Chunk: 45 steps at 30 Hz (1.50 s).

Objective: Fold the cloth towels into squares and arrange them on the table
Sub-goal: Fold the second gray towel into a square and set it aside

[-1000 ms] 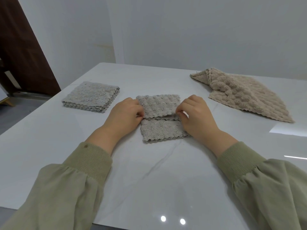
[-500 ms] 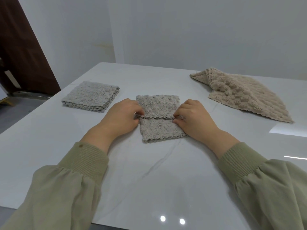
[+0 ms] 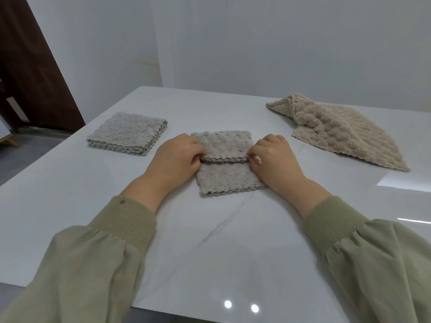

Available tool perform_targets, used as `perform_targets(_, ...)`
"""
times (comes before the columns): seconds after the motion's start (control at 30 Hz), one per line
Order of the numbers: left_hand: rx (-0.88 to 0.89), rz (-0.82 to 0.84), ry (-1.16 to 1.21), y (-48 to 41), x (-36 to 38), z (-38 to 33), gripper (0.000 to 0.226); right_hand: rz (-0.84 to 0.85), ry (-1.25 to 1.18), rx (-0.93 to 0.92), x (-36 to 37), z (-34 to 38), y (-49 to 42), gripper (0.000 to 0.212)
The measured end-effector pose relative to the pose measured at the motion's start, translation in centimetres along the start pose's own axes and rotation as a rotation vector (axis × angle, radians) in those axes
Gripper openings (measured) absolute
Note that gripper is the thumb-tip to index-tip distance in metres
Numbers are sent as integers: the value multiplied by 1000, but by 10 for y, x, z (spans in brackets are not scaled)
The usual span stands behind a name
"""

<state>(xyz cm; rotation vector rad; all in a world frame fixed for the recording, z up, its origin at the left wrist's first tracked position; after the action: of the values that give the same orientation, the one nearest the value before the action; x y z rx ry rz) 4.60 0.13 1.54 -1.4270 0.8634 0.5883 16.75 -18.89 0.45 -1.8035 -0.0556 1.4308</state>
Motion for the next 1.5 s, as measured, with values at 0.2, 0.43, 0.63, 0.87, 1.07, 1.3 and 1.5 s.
perform_targets(0.2, 20, -155, 81, 5, -16, -18, 17, -309, -102, -4, -24, 1, 8, 7)
perform_targets(0.43, 76, -70, 139, 22, -20, -29, 21, -216, -114, -114, -28, -3, 26, 13)
perform_targets(0.63, 111, -33, 143, 30, -23, -34, 19, -162, -102, -176, -33, -1, 34, 17)
perform_targets(0.87, 131, -5, 177, 30, -21, -34, 21, -92, -69, -191, -35, -2, 34, 21)
perform_targets(1.07, 132, 117, 233, 31, -10, -32, 29, 110, -21, -176, -29, -1, 34, 19)
perform_targets(1.3, -128, -119, 235, 6, -4, -35, 41, 167, -47, -193, -34, 3, 28, 16)
perform_targets(1.5, -224, 366, -6, 3, 26, -34, 61, -18, -94, -53, -35, 18, 6, 36)
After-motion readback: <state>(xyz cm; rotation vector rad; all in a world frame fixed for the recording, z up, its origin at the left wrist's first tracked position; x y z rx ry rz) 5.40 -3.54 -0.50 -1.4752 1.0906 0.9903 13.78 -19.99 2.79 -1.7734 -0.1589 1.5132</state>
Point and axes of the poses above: each hand's wrist, its own y-axis away from the middle knuckle, its own x-axis out of the palm, z = x × y, the point moved 2 cm from there along -y, towards the middle knuckle, and after that the axes turned 4 degrees about x, right-handed, at the moved point
